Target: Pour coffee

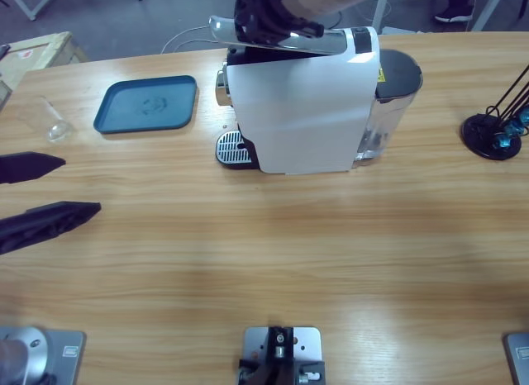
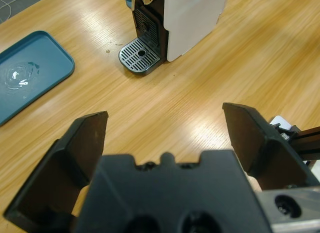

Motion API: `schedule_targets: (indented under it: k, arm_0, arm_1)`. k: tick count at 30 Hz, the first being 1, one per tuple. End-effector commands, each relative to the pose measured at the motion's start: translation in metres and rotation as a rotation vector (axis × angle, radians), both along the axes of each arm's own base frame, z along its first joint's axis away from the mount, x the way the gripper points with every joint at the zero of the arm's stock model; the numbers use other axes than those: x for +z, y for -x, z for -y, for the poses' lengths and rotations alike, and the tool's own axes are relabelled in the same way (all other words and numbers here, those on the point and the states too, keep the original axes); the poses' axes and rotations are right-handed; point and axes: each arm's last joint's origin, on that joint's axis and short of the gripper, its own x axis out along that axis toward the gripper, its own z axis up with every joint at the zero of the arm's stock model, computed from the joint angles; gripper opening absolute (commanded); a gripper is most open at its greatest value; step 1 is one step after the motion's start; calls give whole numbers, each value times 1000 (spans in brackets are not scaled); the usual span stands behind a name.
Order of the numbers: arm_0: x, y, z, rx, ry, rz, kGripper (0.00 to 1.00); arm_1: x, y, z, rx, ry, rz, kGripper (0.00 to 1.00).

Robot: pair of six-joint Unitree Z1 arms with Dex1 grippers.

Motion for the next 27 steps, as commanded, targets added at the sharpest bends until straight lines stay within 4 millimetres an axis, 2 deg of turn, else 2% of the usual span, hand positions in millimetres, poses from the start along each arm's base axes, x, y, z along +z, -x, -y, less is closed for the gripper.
schedule_targets:
  k: [1, 14, 27]
  arm_0:
    - [-8, -1, 0, 11, -30, -32, 991]
    - [-9, -1, -1, 11, -32, -33, 991]
    - [-10, -1, 0, 11, -37, -35, 991]
  arm_1:
    - [-127, 7, -18, 55, 326, -228, 0]
    - [-144, 7, -17, 64, 377, -276, 0]
    - [-152, 6, -15, 66, 405, -304, 0]
